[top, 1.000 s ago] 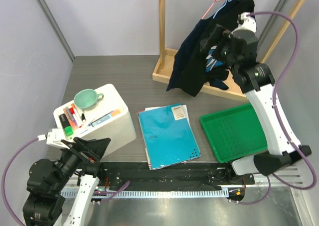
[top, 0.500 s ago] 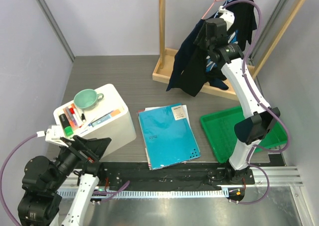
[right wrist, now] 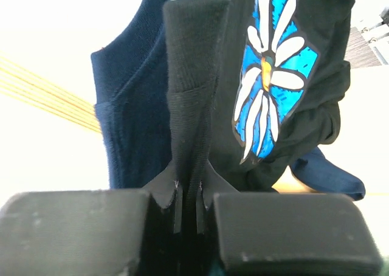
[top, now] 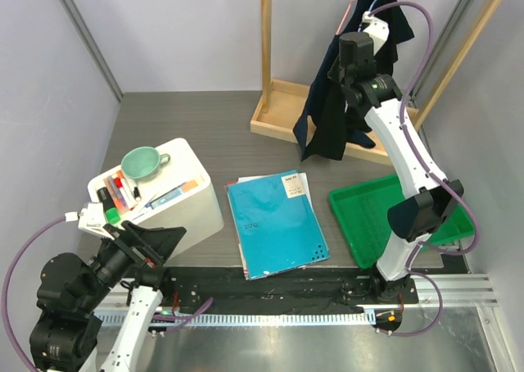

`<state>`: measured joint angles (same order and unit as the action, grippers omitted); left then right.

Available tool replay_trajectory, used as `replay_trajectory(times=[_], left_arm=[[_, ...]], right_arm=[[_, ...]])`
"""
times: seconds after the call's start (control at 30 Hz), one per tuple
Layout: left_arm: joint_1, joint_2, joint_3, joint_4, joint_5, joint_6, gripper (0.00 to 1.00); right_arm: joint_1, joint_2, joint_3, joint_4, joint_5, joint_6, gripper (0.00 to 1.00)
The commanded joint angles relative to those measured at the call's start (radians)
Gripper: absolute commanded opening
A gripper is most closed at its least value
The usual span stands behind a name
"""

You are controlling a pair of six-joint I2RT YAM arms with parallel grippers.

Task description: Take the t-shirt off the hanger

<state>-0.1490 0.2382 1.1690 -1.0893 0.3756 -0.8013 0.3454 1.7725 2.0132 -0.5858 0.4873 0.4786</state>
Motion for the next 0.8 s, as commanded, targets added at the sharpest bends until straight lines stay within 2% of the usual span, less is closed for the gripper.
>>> replay_trajectory(times=[0.0,0.37,0.47,0.63,0.73,0.77], left_arm=[[0.003,0.026,-0.009,0.060,0.055,-0.016,1.00],[0.003,0.033,-0.114,0.193,0.180,-0.117,1.00],[0.005,0.059,-0.161,0.290,0.249,-0.162,1.00],[0.005,0.154,-0.197,0.472,0.351,-0.214,1.00],[0.003,0.237,-0.187,0.610,0.385,-0.283,0.97],[0.003,0.263,-0.192,0.717,0.410,-0.318,0.95]], right_arm=[[0.003,-0.134,0.010,0.052,0.036,0.025,0.01],[0.004,-0.359,-0.025,-0.015,0.045,-0.061,0.01],[0.004,-0.442,-0.129,-0.046,-0.002,-0.063,0.01],[0.004,-0.685,-0.405,-0.046,-0.162,-0.051,0.01],[0.004,-0.794,-0.517,-0.057,-0.271,-0.069,0.01],[0.004,-0.817,-0.537,-0.060,-0.307,-0.074,0.01]])
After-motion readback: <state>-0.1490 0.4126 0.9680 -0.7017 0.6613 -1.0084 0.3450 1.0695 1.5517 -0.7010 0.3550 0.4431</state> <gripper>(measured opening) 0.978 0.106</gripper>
